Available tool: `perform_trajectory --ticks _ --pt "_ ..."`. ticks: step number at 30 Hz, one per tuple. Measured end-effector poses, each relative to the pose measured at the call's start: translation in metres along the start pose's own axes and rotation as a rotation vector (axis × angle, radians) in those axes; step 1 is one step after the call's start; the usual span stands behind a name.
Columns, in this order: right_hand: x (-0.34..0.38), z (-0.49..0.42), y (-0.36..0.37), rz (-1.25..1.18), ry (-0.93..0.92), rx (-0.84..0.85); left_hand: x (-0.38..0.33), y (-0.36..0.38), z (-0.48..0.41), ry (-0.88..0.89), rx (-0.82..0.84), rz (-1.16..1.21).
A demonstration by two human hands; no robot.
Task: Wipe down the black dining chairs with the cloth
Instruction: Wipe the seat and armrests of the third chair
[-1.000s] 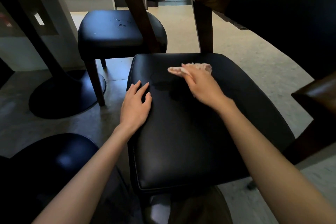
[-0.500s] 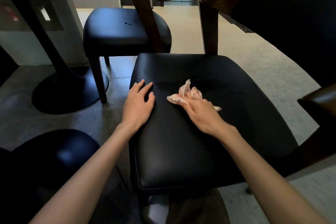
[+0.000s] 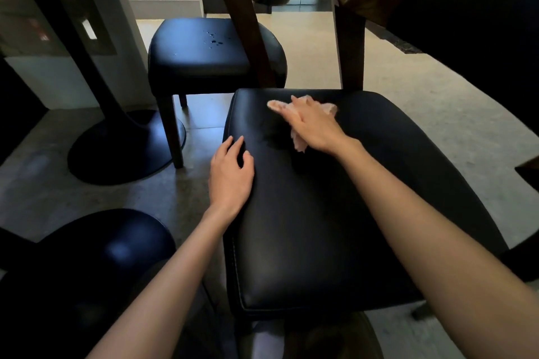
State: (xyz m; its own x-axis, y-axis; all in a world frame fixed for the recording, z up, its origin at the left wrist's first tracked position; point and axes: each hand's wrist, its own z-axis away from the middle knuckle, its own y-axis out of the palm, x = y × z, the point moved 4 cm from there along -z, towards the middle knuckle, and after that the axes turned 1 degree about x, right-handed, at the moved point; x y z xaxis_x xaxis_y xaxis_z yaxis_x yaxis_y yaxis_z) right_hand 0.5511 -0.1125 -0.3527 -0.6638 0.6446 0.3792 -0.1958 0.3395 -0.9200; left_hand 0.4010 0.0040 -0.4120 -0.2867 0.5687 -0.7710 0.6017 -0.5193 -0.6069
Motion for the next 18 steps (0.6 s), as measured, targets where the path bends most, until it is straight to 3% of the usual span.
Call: perform_trajectory --ticks 3,6,18 --pt "-0.011 -0.02 0.034 0.134 0.025 0.097 0.001 0.001 -0.002 0.007 -0.015 -0.004" --pt "-0.008 -0.008 0.028 -0.059 0.055 0.04 0.001 0.001 -0.003 0.008 -0.026 -0.003" --pt "0.024 0.143 0.006 -0.076 -0.055 0.173 -0.002 -0.002 0.001 -0.011 0.039 -0.013"
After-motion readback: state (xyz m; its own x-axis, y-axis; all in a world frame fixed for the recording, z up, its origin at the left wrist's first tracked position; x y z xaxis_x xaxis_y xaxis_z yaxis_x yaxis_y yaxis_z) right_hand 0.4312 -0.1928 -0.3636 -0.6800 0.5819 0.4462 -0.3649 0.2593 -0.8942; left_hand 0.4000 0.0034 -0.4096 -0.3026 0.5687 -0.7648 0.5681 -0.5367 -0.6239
